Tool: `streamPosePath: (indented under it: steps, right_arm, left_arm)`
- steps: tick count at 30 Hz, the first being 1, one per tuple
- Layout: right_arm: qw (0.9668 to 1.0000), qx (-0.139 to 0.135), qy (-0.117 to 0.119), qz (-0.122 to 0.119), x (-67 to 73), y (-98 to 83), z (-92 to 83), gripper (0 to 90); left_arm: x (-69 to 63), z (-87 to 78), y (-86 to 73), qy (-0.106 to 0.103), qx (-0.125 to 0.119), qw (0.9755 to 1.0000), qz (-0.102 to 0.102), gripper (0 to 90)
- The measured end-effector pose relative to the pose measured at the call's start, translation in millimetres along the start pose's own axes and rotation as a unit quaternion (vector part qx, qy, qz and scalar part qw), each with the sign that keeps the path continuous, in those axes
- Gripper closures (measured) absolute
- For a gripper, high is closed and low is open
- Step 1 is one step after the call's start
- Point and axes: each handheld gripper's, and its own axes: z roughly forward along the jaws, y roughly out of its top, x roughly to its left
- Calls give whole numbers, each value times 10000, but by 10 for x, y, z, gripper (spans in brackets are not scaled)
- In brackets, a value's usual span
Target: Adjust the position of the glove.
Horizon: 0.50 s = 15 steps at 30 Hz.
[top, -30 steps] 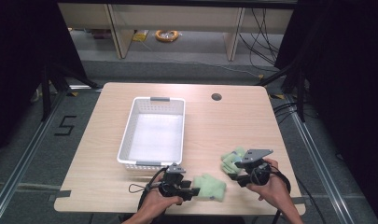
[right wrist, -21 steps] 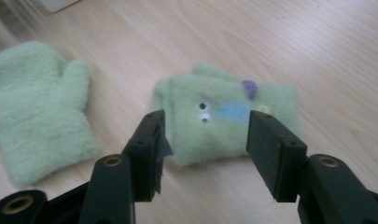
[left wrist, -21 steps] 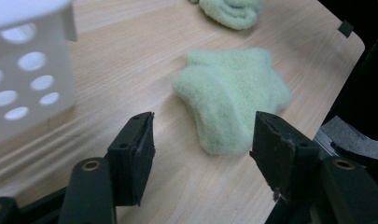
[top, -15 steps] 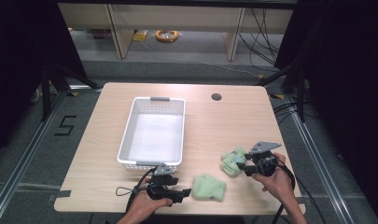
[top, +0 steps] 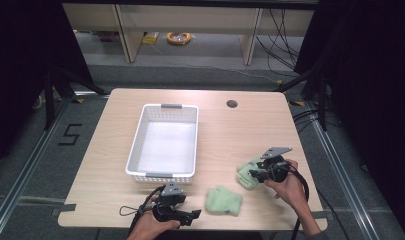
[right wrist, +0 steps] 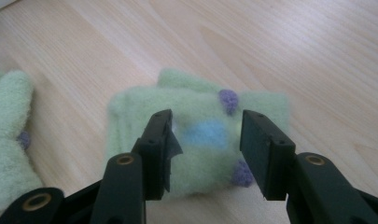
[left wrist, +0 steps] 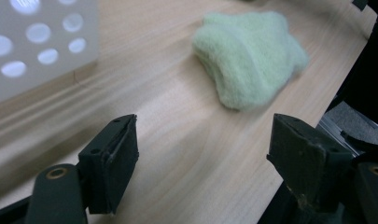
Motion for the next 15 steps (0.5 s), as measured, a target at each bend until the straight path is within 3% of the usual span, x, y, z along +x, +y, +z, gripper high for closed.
streamPosePath:
  steps: [2, 7, 9, 10, 15]
  right_arm:
    - [9999, 109, 81, -46, 3, 10, 8, 583]
    - [9998, 150, -4, -123, 28, 3, 90, 611]
    - [9996, 255, 50, -56, 27, 5, 84, 629]
    - [9997, 201, 79, 71, 33, -7, 99, 639]
    - [9995, 59, 147, 274, 0, -51, 129, 680]
  left_arm:
    - [-2, -4, -28, -5, 96, 9998, 152, 220]
    - [-20, 23, -37, 46, -33, 9999, 130, 204]
    - [-16, 22, -41, 30, -32, 9999, 152, 204]
    - [-13, 20, -40, 29, -25, 9998, 179, 204]
    - [-12, 16, -38, 71, -25, 9998, 205, 206]
